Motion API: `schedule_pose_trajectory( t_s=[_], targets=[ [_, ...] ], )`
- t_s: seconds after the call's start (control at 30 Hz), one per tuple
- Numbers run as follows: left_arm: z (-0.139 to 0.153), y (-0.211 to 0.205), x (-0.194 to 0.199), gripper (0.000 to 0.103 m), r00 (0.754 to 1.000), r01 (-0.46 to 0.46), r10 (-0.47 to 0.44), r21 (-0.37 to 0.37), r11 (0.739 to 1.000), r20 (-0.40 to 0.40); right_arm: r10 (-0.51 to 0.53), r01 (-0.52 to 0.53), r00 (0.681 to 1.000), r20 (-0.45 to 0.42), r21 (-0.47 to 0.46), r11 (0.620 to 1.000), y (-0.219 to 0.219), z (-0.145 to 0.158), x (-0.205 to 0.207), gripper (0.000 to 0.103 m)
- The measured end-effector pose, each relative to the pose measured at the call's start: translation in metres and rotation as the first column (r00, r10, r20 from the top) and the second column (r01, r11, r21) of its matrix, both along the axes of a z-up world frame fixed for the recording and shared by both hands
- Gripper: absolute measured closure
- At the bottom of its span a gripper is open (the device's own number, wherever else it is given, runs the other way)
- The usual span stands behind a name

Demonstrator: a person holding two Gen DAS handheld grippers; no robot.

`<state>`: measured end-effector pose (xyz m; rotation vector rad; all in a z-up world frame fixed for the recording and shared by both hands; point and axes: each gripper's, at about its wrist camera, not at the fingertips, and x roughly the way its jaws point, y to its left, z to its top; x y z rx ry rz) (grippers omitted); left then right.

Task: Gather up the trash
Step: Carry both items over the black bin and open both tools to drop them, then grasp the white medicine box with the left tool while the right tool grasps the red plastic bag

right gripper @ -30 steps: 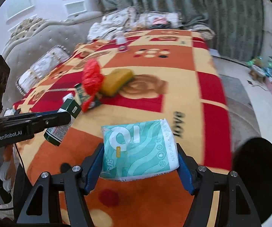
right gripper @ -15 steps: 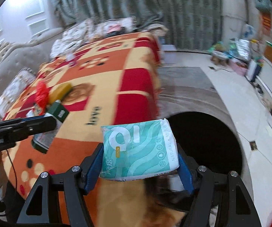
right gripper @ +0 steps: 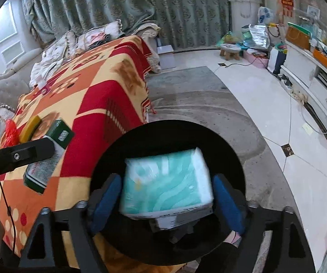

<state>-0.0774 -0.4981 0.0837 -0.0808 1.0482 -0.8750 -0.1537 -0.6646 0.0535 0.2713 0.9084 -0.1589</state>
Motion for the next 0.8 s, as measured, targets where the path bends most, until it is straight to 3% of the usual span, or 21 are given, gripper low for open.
schedule_pose_trajectory(
  t_s=[0.03, 0.07, 0.37, 0.57, 0.8],
  targets=[
    [-0.001, 0.000, 0.000, 0.057, 1.000, 0.002, -0.002, -0.008, 1.000, -0.005, -0.003, 0.003, 1.000, 0.003, -0.001, 1.000, -0.001, 0.000, -0.002, 0.017],
    [-0.002, 0.000, 0.000, 0.053, 1.000, 0.002, -0.002, -0.018, 1.000, -0.013, -0.009, 0.009, 1.000, 0.007, -0.002, 1.000, -0.003, 0.000, -0.004, 0.016],
    [0.001, 0.023, -0.004, 0.053, 0.996, -0.064, 0.059, 0.073, 0.995, 0.070, -0.016, 0.016, 1.000, 0.002, 0.045, 0.999, 0.004, -0.004, -0.010, 0.014],
    [0.003, 0.061, -0.005, 0.053, 0.983, -0.147, 0.132, 0.117, 0.982, 0.128, 0.025, -0.025, 1.000, 0.019, -0.003, 1.000, 0.034, 0.004, -0.005, 0.014],
    [0.006, 0.132, -0.002, 0.053, 0.954, -0.273, 0.249, 0.138, 0.952, 0.169, 0.103, -0.103, 0.994, 0.043, 0.016, 0.995, 0.076, 0.015, 0.011, 0.015]
  ],
)
